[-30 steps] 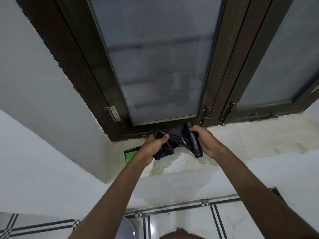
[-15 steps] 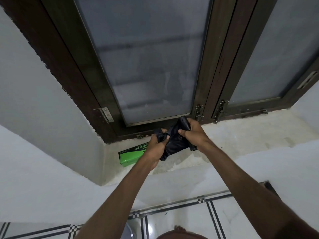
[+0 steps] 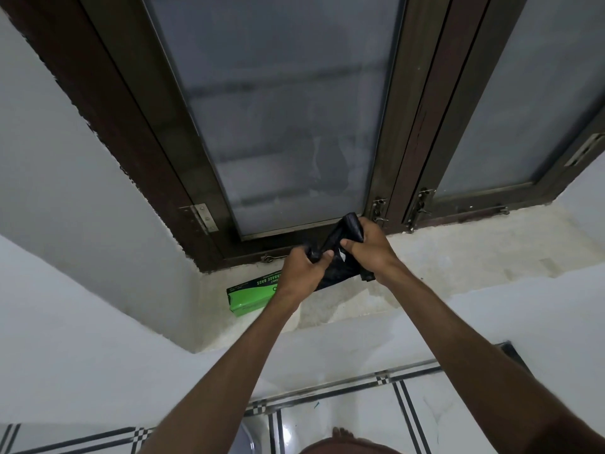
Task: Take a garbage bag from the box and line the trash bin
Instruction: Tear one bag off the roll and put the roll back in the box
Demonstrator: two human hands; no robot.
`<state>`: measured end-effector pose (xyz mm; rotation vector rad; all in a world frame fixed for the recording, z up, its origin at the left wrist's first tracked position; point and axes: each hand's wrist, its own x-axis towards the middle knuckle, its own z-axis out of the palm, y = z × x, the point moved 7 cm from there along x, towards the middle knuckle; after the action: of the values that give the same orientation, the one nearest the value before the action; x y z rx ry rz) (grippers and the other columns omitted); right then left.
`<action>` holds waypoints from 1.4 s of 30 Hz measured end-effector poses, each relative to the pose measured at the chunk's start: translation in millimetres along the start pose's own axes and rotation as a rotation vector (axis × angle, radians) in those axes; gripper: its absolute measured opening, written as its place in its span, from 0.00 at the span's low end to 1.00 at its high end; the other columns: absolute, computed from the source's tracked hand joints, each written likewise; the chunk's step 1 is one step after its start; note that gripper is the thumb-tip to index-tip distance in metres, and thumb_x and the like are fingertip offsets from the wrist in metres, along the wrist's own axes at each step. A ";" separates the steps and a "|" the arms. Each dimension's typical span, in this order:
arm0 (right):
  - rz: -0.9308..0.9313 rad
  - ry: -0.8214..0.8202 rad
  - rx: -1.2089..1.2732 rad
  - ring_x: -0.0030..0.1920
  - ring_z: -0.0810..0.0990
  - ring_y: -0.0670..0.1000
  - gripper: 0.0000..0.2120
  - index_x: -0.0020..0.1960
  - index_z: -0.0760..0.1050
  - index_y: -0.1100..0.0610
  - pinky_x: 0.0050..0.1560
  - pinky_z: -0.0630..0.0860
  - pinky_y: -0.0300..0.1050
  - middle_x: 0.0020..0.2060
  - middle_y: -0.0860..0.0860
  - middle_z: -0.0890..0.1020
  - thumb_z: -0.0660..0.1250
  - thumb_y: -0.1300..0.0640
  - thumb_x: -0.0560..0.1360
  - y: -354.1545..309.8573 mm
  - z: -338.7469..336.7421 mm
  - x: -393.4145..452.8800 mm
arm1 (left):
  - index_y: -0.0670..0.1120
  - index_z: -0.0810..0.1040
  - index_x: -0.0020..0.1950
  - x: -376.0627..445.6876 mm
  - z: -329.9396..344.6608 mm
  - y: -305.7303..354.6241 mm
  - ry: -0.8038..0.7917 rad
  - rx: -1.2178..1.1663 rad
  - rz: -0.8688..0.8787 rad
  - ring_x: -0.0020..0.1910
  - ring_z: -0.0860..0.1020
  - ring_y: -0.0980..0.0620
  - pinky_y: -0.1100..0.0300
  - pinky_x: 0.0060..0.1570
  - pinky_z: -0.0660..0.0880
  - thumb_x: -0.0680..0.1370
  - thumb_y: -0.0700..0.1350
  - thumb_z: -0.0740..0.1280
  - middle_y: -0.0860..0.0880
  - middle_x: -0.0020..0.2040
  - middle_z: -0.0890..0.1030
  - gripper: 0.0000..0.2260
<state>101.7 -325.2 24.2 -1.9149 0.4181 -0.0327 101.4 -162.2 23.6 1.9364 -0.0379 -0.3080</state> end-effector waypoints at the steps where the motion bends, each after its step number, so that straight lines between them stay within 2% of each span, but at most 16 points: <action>1: -0.008 0.006 -0.007 0.54 0.81 0.55 0.14 0.60 0.74 0.54 0.57 0.79 0.54 0.51 0.54 0.81 0.68 0.63 0.76 -0.1 0.4 -0.7 | 0.44 0.82 0.51 -0.7 1.5 1.3 0.017 0.041 0.016 0.49 0.82 0.47 0.53 0.53 0.78 0.77 0.49 0.69 0.45 0.47 0.85 0.10; 5: -0.027 0.022 -0.098 0.57 0.79 0.56 0.19 0.65 0.73 0.55 0.57 0.77 0.50 0.56 0.55 0.80 0.69 0.64 0.76 -1.1 1.1 -1.5 | 0.43 0.81 0.53 -5.0 5.4 4.7 0.037 0.073 0.044 0.49 0.80 0.47 0.56 0.50 0.74 0.79 0.46 0.67 0.45 0.48 0.84 0.08; 9: -0.048 0.034 -0.221 0.56 0.77 0.56 0.19 0.68 0.71 0.57 0.50 0.71 0.43 0.59 0.56 0.78 0.67 0.64 0.77 -7.6 5.8 0.3 | 0.44 0.80 0.55 -7.6 7.3 7.0 0.012 0.056 0.035 0.49 0.79 0.47 0.58 0.48 0.72 0.80 0.46 0.66 0.47 0.47 0.82 0.08; 12: -0.046 0.089 -0.343 0.56 0.78 0.59 0.19 0.68 0.69 0.58 0.49 0.75 0.46 0.59 0.60 0.78 0.64 0.67 0.78 -6.7 -0.9 2.6 | 0.44 0.79 0.55 -6.8 3.9 8.6 0.010 0.060 0.015 0.47 0.78 0.48 0.59 0.46 0.71 0.80 0.46 0.65 0.48 0.46 0.81 0.08; 16: 0.010 0.208 -0.539 0.52 0.77 0.62 0.18 0.66 0.67 0.62 0.46 0.71 0.47 0.58 0.65 0.77 0.62 0.68 0.77 13.3 -48.5 6.4 | 0.46 0.79 0.52 0.7 -22.8 -3.8 0.056 0.093 -0.009 0.52 0.81 0.46 0.51 0.56 0.77 0.79 0.48 0.66 0.45 0.50 0.83 0.07; 19: 0.026 0.223 -0.521 0.47 0.73 0.58 0.17 0.65 0.66 0.63 0.43 0.73 0.49 0.57 0.65 0.76 0.61 0.69 0.77 17.7 -59.7 9.7 | 0.46 0.79 0.50 0.4 -21.1 -5.7 0.036 0.039 -0.022 0.51 0.81 0.46 0.50 0.57 0.77 0.80 0.48 0.66 0.46 0.49 0.84 0.06; 22: 0.047 0.191 -0.449 0.51 0.77 0.61 0.17 0.66 0.67 0.61 0.46 0.77 0.52 0.57 0.63 0.76 0.62 0.66 0.79 20.3 -56.8 13.5 | 0.47 0.78 0.48 -4.4 -11.4 -5.3 0.046 -0.103 -0.059 0.48 0.81 0.49 0.54 0.51 0.75 0.80 0.49 0.65 0.47 0.47 0.83 0.06; 25: 0.140 0.053 -0.176 0.46 0.78 0.59 0.11 0.60 0.73 0.58 0.44 0.73 0.47 0.47 0.58 0.78 0.64 0.63 0.78 38.6 -51.9 13.9 | 0.50 0.76 0.49 -7.4 -9.5 -16.5 0.095 -0.209 -0.141 0.44 0.77 0.53 0.59 0.41 0.71 0.81 0.51 0.63 0.52 0.45 0.80 0.06; 27: 0.241 -0.015 0.196 0.38 0.77 0.55 0.07 0.54 0.75 0.58 0.40 0.73 0.47 0.41 0.57 0.78 0.66 0.62 0.77 49.7 -47.1 6.8 | 0.52 0.76 0.47 -6.2 -10.9 -24.9 0.136 -0.287 -0.202 0.46 0.78 0.52 0.59 0.44 0.71 0.81 0.51 0.63 0.52 0.46 0.80 0.06; 29: 0.268 -0.112 0.647 0.36 0.80 0.53 0.08 0.57 0.74 0.60 0.37 0.78 0.48 0.44 0.58 0.81 0.63 0.61 0.79 50.2 -37.3 0.3 | 0.52 0.74 0.44 -2.7 -11.0 -34.2 0.144 -0.340 -0.264 0.45 0.78 0.51 0.59 0.43 0.71 0.82 0.50 0.62 0.52 0.44 0.80 0.07; 32: 0.180 -0.218 1.231 0.58 0.83 0.56 0.13 0.64 0.72 0.61 0.62 0.77 0.55 0.58 0.58 0.83 0.56 0.59 0.83 32.4 -31.1 -6.6 | 0.48 0.75 0.53 -1.6 -7.5 -48.0 0.137 -0.396 -0.365 0.39 0.75 0.51 0.59 0.36 0.68 0.81 0.48 0.63 0.49 0.42 0.78 0.06; 34: 0.149 -0.212 1.370 0.49 0.84 0.56 0.09 0.55 0.72 0.61 0.67 0.73 0.58 0.45 0.56 0.83 0.55 0.58 0.83 21.8 -28.9 -7.1 | 0.43 0.74 0.61 -2.4 -3.9 -51.1 0.129 -0.439 -0.417 0.33 0.72 0.51 0.60 0.33 0.66 0.81 0.48 0.63 0.49 0.38 0.76 0.12; 36: 0.111 -0.201 1.269 0.30 0.73 0.48 0.08 0.45 0.67 0.57 0.54 0.80 0.52 0.31 0.51 0.71 0.57 0.59 0.82 15.3 -25.5 -7.4 | 0.41 0.73 0.63 -1.9 -0.5 -51.5 0.122 -0.484 -0.445 0.27 0.71 0.52 0.62 0.29 0.64 0.81 0.47 0.63 0.49 0.34 0.73 0.14; 37: 0.090 -0.208 1.092 0.27 0.68 0.47 0.08 0.44 0.66 0.56 0.43 0.79 0.47 0.29 0.49 0.68 0.58 0.60 0.82 14.3 -22.3 -7.9 | 0.41 0.73 0.63 -2.1 1.9 -50.8 0.116 -0.495 -0.452 0.24 0.70 0.52 0.63 0.27 0.63 0.81 0.48 0.63 0.49 0.33 0.72 0.14; 40: -0.040 -0.225 0.251 0.31 0.70 0.48 0.04 0.56 0.72 0.55 0.35 0.70 0.46 0.34 0.52 0.72 0.61 0.60 0.82 13.6 -12.1 -13.0 | 0.42 0.74 0.62 -4.0 10.1 -41.9 0.114 -0.451 -0.406 0.25 0.69 0.51 0.66 0.25 0.61 0.81 0.48 0.62 0.49 0.33 0.73 0.13; 42: -0.133 -0.158 -0.065 0.34 0.73 0.49 0.09 0.61 0.72 0.51 0.35 0.72 0.47 0.37 0.51 0.75 0.62 0.56 0.81 10.4 -13.4 -12.1 | 0.44 0.77 0.60 -7.9 16.8 -35.1 0.108 -0.425 -0.352 0.26 0.70 0.52 0.68 0.23 0.61 0.82 0.48 0.62 0.49 0.34 0.76 0.12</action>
<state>84.6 -336.9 22.0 -1.9903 0.1869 0.0452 85.8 -162.8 -12.9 1.5267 0.4119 -0.4071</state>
